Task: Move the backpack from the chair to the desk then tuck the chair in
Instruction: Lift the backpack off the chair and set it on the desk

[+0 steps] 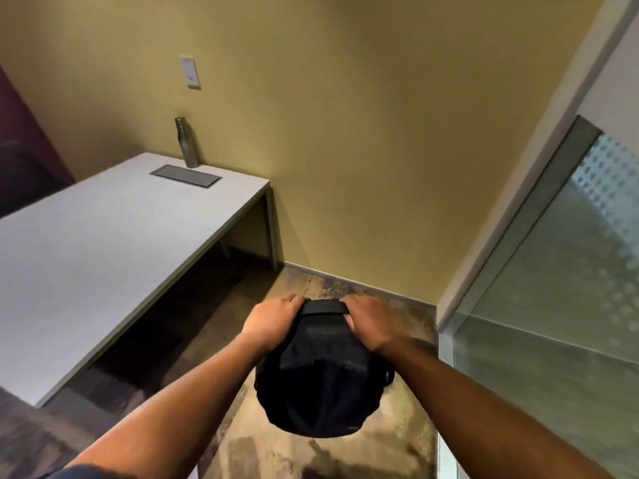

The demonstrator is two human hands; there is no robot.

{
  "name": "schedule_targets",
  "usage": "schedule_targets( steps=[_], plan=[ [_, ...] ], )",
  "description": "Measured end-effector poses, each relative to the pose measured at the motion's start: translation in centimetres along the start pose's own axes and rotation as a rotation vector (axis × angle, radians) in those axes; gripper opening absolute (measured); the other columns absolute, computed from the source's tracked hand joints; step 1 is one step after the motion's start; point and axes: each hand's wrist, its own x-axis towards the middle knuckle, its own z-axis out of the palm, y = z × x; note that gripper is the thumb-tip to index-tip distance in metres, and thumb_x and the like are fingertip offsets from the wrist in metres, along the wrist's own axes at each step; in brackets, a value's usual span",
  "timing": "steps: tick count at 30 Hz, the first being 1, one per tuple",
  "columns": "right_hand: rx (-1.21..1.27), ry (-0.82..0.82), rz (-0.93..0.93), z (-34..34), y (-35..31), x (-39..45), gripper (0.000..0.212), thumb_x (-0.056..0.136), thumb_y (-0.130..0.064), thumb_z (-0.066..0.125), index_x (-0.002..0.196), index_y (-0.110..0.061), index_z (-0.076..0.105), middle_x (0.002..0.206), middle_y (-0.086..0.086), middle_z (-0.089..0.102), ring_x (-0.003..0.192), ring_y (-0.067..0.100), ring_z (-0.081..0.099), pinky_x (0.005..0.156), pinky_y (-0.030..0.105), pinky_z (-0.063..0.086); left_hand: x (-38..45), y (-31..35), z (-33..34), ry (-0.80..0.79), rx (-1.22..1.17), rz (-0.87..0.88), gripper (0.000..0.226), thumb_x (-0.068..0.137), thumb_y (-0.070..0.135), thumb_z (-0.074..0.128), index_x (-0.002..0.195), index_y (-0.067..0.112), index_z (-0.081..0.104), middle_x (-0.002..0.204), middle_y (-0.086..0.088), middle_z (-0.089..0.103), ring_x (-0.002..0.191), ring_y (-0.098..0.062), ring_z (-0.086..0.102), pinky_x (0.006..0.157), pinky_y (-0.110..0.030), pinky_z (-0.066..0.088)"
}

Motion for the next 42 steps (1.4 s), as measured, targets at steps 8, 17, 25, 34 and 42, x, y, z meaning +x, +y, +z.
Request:
schedule_targets(
  steps=[8, 17, 25, 34, 42],
  plan=[
    [0.068, 0.086, -0.221, -3.5, 1.7, 13.3, 0.014, 0.093, -0.036, 0.057, 0.099, -0.025, 0.064, 0.097, 0.006, 0.072, 0.088, 0.034, 0.066, 0.067, 0.037, 0.036, 7.5, -4.5, -5.0, 0.085, 0.041, -0.16, 0.026, 0.102, 0.03, 0.048, 0.127, 0.029, 0.053, 0.118, 0.003, 0.063, 0.104, -0.026, 0.067, 0.078, -0.047, 0.058],
    [0.049, 0.175, -0.408, -7.5, -0.6, 27.6, 0.008, 0.093, -0.031, 0.059, 0.095, -0.023, 0.058, 0.093, 0.009, 0.071, 0.083, 0.036, 0.064, 0.063, 0.036, 0.036, 15.1, -13.0, -10.4, 0.204, 0.084, -0.275, 0.024, 0.101, 0.031, 0.048, 0.123, 0.03, 0.057, 0.118, 0.002, 0.065, 0.103, -0.026, 0.066, 0.083, -0.044, 0.057],
    [-0.007, 0.274, -0.442, -11.1, -3.5, 40.6, 0.011, 0.092, -0.03, 0.058, 0.094, -0.019, 0.058, 0.097, 0.012, 0.072, 0.086, 0.04, 0.066, 0.064, 0.038, 0.038, 23.0, -22.8, -16.3, 0.302, 0.181, -0.22, 0.02, 0.099, 0.029, 0.048, 0.118, 0.024, 0.055, 0.112, -0.003, 0.067, 0.096, -0.028, 0.064, 0.072, -0.038, 0.051],
    [-0.039, 0.41, -0.491, -16.5, -8.5, 55.2, 0.018, 0.094, -0.029, 0.055, 0.104, -0.017, 0.063, 0.094, 0.009, 0.073, 0.081, 0.037, 0.066, 0.063, 0.037, 0.042, 30.5, -33.0, -25.5, 0.377, 0.286, -0.225, 0.016, 0.098, 0.019, 0.052, 0.112, 0.015, 0.057, 0.104, -0.011, 0.071, 0.088, -0.037, 0.068, 0.069, -0.047, 0.056],
    [-0.026, 0.437, -0.514, -16.4, -11.8, 68.5, 0.02, 0.095, -0.03, 0.054, 0.107, -0.017, 0.063, 0.093, 0.01, 0.072, 0.08, 0.038, 0.064, 0.062, 0.037, 0.038, 38.2, -42.6, -28.9, 0.356, 0.384, -0.27, 0.019, 0.1, 0.013, 0.05, 0.118, 0.012, 0.056, 0.108, -0.011, 0.069, 0.09, -0.038, 0.068, 0.068, -0.046, 0.055]
  ],
)
